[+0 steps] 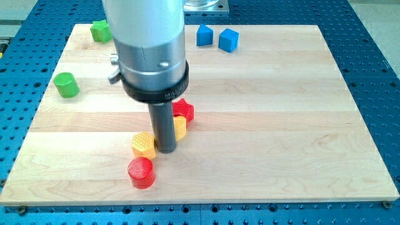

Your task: Place the red star at the bottom left of the triangle

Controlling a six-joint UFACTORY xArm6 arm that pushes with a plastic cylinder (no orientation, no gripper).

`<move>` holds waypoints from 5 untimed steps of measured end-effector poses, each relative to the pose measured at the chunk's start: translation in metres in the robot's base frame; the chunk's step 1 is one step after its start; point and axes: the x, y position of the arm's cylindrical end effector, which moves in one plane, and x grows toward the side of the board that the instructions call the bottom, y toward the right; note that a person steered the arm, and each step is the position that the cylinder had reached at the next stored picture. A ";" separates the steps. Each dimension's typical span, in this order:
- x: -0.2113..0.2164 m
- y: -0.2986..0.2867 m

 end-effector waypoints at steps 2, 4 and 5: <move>-0.029 0.007; -0.079 -0.001; -0.066 0.021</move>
